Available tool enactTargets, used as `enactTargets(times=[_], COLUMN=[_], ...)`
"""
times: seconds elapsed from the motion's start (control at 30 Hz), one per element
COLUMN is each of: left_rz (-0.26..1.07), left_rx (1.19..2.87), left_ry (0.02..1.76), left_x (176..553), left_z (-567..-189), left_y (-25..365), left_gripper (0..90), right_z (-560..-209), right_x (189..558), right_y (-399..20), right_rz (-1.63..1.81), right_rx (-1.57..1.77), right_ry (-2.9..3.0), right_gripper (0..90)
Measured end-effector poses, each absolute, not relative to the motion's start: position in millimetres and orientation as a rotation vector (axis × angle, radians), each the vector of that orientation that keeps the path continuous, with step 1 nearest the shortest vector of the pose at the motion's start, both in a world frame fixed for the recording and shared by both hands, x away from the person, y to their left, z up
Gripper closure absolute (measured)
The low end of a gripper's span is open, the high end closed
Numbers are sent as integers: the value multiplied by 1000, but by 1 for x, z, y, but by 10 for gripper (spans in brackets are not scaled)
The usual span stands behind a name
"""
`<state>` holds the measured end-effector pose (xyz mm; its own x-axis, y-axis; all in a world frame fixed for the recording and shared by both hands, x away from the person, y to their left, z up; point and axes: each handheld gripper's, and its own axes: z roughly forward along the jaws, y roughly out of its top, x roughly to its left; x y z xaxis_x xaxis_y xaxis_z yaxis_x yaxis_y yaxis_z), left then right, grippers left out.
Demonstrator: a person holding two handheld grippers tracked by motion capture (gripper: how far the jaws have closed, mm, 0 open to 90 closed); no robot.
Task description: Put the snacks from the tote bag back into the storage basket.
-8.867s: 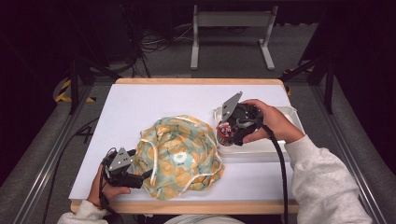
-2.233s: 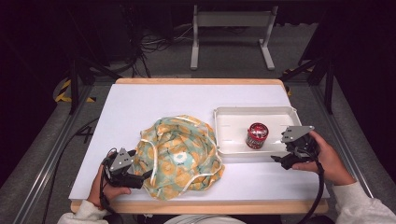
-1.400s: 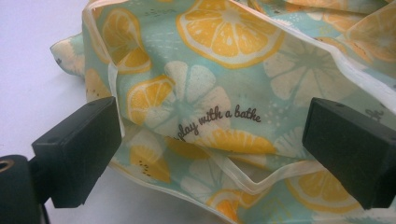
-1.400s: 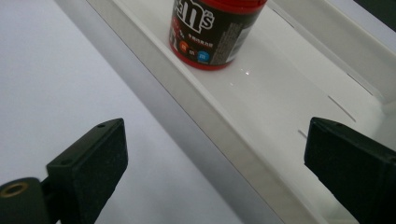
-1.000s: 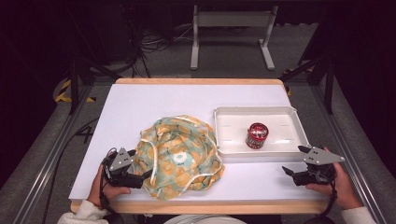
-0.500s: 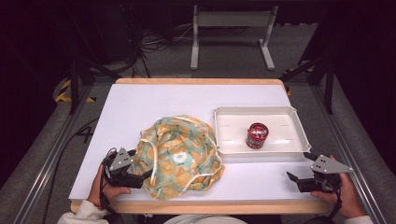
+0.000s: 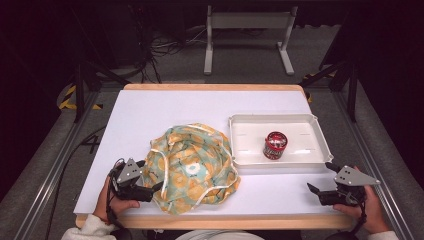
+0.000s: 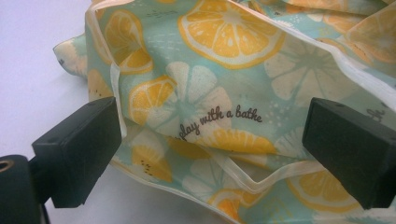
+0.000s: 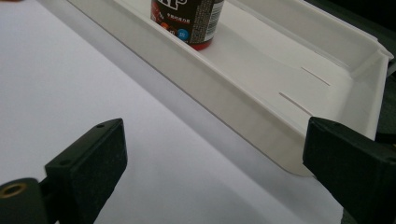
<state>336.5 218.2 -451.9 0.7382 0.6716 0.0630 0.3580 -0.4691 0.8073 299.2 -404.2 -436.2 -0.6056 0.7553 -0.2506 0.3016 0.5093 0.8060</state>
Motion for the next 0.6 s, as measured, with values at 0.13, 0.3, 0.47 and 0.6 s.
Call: enactTargets(times=[0.13, 0.3, 0.47, 0.6], left_rz=[477, 476, 476, 476], left_rx=[2100, 2102, 2102, 2103], left_ry=[777, 776, 778, 778], left_x=[336, 336, 337, 338], left_z=[-452, -452, -452, -452], left_y=[218, 218, 218, 218], left_gripper=[52, 52, 52, 52], right_z=[-436, -436, -435, -435], right_x=[299, 299, 299, 299], right_y=[-404, -403, -403, -404], right_rz=[990, 991, 999, 1002], right_rx=[855, 851, 852, 853], right_ry=[2158, 2160, 2160, 2158], right_gripper=[70, 70, 70, 70])
